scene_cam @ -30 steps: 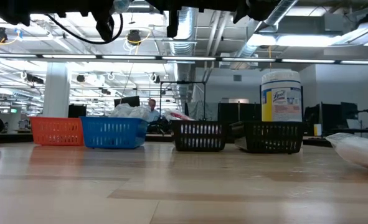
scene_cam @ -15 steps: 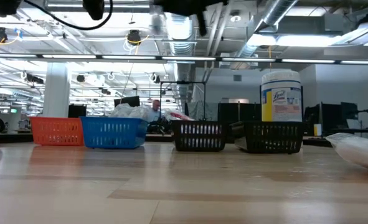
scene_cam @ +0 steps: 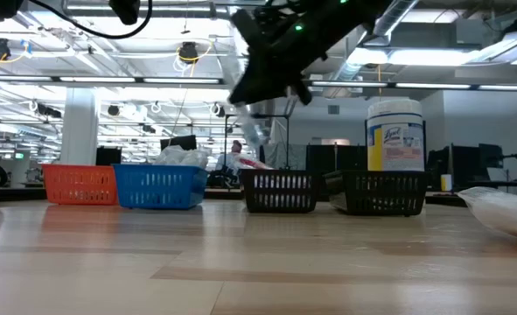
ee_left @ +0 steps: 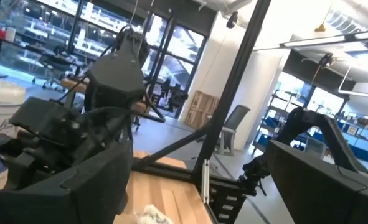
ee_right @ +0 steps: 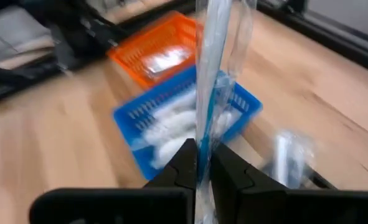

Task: Pick & Place Travel size toiletries
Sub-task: Put the blue toothbrush into the left black bin, then put the pack of cotton buds into the blue bin

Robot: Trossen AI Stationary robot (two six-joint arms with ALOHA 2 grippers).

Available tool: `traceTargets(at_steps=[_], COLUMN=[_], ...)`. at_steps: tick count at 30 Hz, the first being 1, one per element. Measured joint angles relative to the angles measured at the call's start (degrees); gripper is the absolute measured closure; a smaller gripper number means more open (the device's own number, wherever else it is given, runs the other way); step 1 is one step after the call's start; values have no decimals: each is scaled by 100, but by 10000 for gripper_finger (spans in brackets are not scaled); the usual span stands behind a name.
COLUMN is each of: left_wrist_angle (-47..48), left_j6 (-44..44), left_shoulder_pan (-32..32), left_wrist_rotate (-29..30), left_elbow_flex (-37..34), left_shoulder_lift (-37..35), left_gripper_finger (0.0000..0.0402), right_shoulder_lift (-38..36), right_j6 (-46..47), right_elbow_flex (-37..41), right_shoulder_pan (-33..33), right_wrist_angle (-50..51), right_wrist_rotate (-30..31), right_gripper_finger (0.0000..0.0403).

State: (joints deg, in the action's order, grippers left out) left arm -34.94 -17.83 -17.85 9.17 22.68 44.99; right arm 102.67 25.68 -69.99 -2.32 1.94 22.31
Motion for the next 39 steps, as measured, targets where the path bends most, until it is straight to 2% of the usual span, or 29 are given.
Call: traceTargets(at_steps=[10, 13, 18, 23, 28, 35, 39], left_wrist_angle=[61, 61, 61, 65, 98, 107, 139], left_j6=[-3, -18, -37, -37, -26, -33, -39], left_shoulder_pan=[-13, -13, -13, -11, -11, -9, -9], left_wrist_rotate=[9, 12, 31, 28, 26, 25, 14], left_elbow_flex=[-2, -2, -2, -2, -2, -2, -2], left_shoulder_lift=[2, 4, 4, 4, 4, 4, 4], left_gripper_finger=[41, 41, 41, 41, 41, 41, 41], right_shoulder_lift=[563, 671, 827, 1024, 917, 679, 672], right_j6=[679, 697, 885, 1125, 713, 56, -248], right_elbow_flex=[-79, -119, -115, -92, -99, -634, -1090], right_shoulder_pan=[10, 32, 158, 319, 213, -4, -124], right_wrist_angle=[1064, 885, 1139, 1321, 1117, 1142, 1301], right_wrist_rotate=[162, 230, 168, 8, 14, 431, 471], right_gripper_finger=[388, 388, 388, 356, 321, 290, 267])
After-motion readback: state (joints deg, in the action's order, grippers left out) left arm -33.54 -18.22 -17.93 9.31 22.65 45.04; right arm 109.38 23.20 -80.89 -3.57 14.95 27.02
